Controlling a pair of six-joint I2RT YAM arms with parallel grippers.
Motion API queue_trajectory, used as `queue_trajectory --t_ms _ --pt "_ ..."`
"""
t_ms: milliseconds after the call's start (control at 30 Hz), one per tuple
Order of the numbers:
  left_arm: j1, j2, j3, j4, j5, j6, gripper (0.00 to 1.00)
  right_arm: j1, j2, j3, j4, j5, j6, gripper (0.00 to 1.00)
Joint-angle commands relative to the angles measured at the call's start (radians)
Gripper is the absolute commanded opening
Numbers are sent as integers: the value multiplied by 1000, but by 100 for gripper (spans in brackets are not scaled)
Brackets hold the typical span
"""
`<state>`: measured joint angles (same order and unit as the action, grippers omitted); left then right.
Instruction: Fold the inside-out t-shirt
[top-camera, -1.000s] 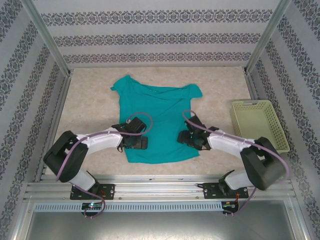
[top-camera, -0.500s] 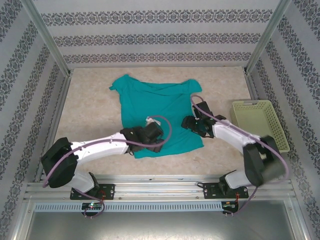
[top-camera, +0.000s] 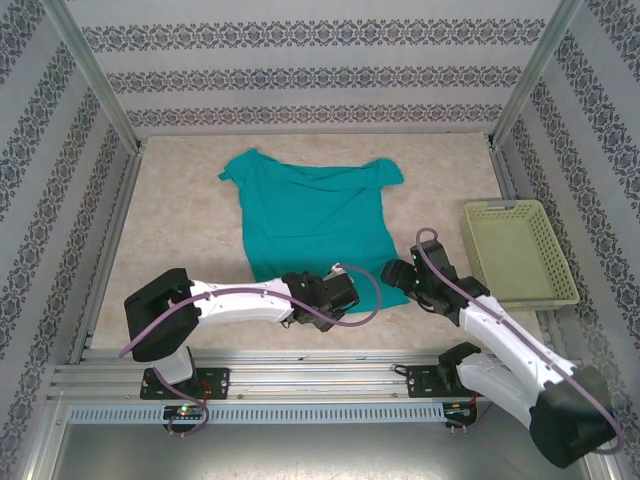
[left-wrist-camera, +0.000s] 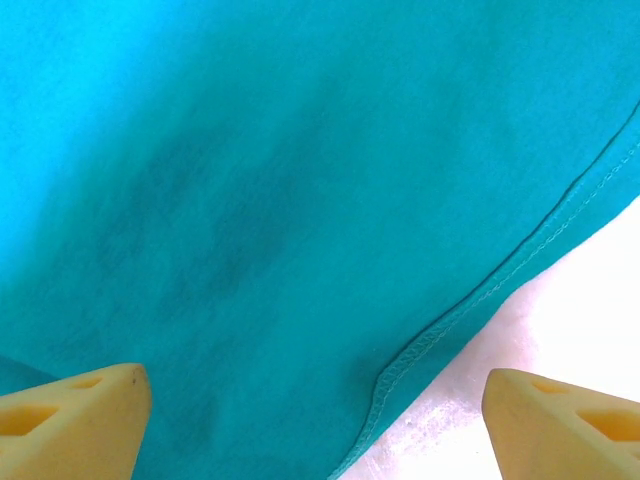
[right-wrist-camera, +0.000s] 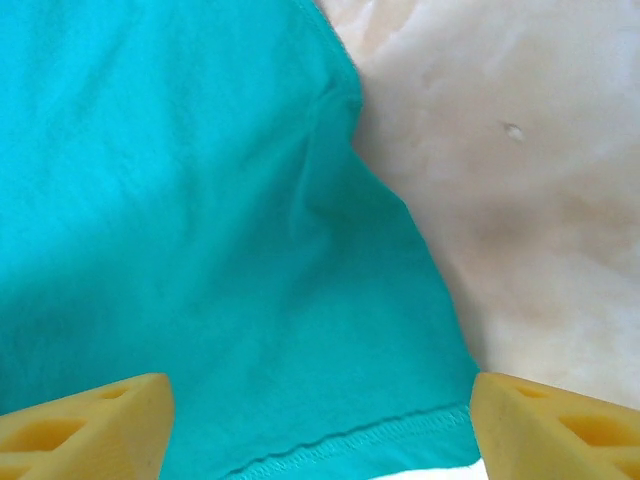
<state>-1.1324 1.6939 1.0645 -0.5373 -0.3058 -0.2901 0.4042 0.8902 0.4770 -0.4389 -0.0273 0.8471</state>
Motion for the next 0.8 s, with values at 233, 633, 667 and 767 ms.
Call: queue_trajectory --t_ms 233,633,667,767 --pt "34 62 -40 -9 92 37 73 60 -65 -9 -23 20 -2 81" --pt "39 91 -26 -11 55 40 29 92 -60 -1 -22 41 -10 81" --pt "39 83 -29 -8 52 40 26 91 -59 -1 -23 41 -10 81" --pt "40 57 -32 2 29 39 18 91 -52 2 -22 43 -11 81"
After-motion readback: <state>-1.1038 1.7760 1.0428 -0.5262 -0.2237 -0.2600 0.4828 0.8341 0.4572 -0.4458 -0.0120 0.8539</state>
